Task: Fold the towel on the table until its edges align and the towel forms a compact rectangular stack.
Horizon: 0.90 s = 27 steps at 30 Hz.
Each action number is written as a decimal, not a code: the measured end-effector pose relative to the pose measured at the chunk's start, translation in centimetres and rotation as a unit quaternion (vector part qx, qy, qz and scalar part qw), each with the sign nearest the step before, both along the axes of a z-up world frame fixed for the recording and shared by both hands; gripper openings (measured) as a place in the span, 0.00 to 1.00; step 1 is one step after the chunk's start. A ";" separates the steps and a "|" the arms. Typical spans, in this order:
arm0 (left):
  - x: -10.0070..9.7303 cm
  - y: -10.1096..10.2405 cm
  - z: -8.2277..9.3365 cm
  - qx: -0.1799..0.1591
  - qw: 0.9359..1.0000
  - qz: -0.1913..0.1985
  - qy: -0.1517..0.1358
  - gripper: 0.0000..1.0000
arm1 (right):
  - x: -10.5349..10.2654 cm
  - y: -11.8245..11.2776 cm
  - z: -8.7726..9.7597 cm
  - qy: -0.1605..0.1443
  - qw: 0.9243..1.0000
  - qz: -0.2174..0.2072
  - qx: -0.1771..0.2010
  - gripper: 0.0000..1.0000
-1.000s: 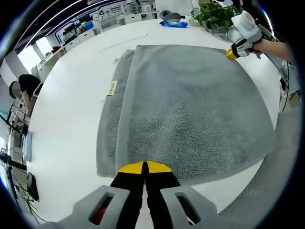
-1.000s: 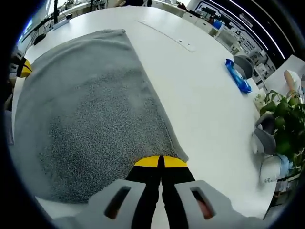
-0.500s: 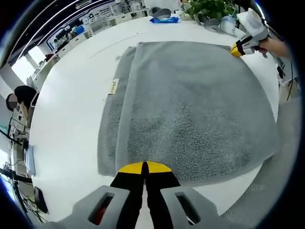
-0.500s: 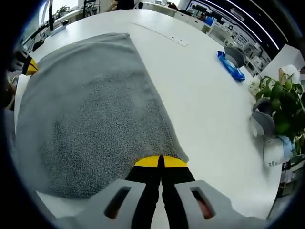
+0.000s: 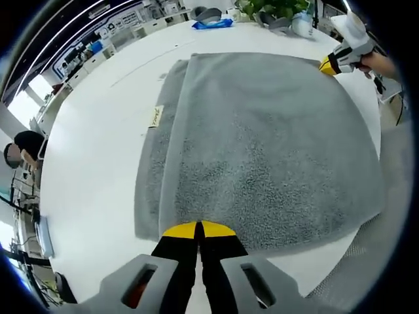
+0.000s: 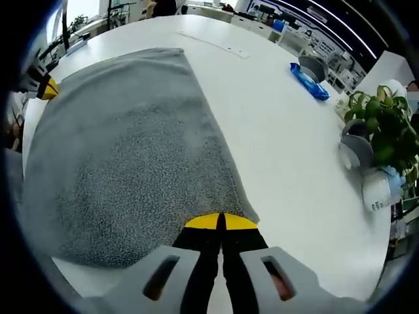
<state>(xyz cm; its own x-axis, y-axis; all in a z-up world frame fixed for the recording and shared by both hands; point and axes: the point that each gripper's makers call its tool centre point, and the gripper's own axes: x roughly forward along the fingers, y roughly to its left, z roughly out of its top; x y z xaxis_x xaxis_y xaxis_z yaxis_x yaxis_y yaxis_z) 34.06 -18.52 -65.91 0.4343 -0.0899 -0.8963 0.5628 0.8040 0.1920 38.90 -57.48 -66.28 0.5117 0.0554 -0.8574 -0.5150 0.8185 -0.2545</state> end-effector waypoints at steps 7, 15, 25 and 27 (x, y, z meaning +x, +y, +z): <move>0.8 -0.1 0.0 -0.001 1.000 -0.013 0.005 0.01 | -1.0 -0.2 0.0 -0.008 1.000 0.003 -0.005 0.00; 2.1 -0.4 0.0 0.011 0.999 -0.034 0.015 0.01 | -1.8 -0.7 0.0 -0.011 1.000 -0.018 0.011 0.00; 3.3 -0.6 0.0 -0.005 0.999 -0.035 0.015 0.01 | -3.7 -0.8 0.1 -0.009 0.999 -0.029 0.022 0.00; 3.6 -0.6 0.0 -0.003 0.999 -0.042 0.011 0.01 | -4.0 -0.9 0.1 -0.007 0.999 -0.039 0.033 0.00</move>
<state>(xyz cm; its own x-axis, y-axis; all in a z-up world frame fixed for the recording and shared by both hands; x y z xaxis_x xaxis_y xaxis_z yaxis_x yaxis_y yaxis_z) 37.69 -19.17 -65.88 0.4052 -0.1306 -0.9048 0.6330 0.7542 0.1747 34.88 -58.38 -66.18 0.5294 0.0703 -0.8454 -0.4450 0.8715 -0.2061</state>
